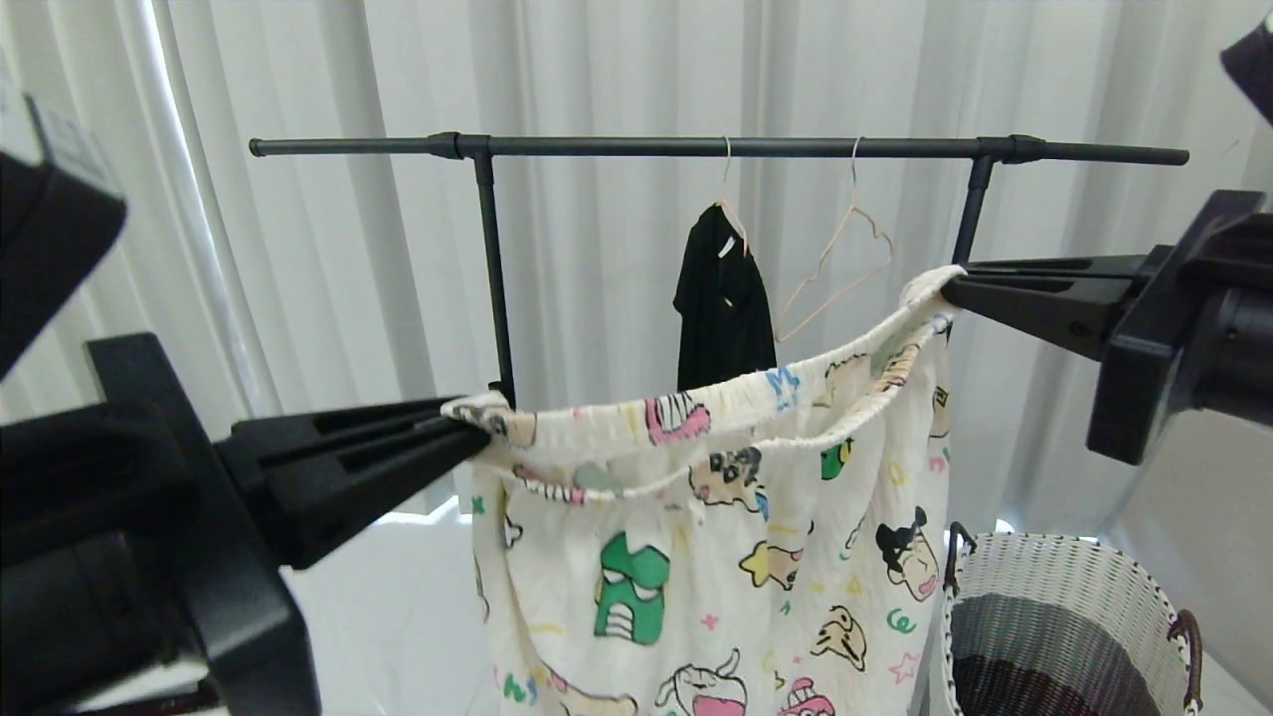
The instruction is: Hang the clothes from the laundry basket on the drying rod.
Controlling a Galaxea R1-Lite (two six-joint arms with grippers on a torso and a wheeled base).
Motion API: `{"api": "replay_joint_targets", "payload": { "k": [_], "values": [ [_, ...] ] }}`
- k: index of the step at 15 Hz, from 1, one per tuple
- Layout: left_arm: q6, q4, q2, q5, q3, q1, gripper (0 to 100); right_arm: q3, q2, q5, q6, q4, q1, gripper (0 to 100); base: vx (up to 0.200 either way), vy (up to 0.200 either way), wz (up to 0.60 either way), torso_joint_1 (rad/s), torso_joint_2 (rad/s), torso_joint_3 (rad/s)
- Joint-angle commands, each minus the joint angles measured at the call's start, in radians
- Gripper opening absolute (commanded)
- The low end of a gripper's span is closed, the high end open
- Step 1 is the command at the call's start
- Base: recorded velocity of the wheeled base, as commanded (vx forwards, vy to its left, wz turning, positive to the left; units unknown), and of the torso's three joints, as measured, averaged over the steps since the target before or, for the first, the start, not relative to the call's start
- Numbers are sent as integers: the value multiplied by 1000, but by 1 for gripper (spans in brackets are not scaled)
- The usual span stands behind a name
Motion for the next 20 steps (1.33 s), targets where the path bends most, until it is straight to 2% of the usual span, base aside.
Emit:
{"api": "replay_joint_targets", "payload": {
  "k": [1, 5, 13, 14, 17, 20],
  "values": [
    [-1, -24, 33, -5, -46, 122, 0, 1, -58, 0, -1, 30, -1, 0, 0, 0, 0, 0, 0, 0],
    [0, -27, 69, -9, -73, 203, 0, 4, -93, 8, -35, 88, 4, 0, 0, 0, 0, 0, 0, 0],
    [2, -28, 70, -7, -75, 201, 0, 7, -94, 8, -54, 142, 22, 0, 0, 0, 0, 0, 0, 0],
    [2, -28, 70, -7, -75, 201, 0, 7, -96, 8, -54, 151, 22, 100, 0, 0, 0, 0, 0, 0],
    [2, -28, 72, -7, -73, 201, 0, 24, -127, 10, -54, 181, 22, 100, 0, 0, 0, 0, 0, 0],
    [0, -28, 75, -7, -70, 203, 0, 103, -183, 10, -77, 177, 24, 100, 0, 0, 0, 0, 0, 0]
  ]
}}
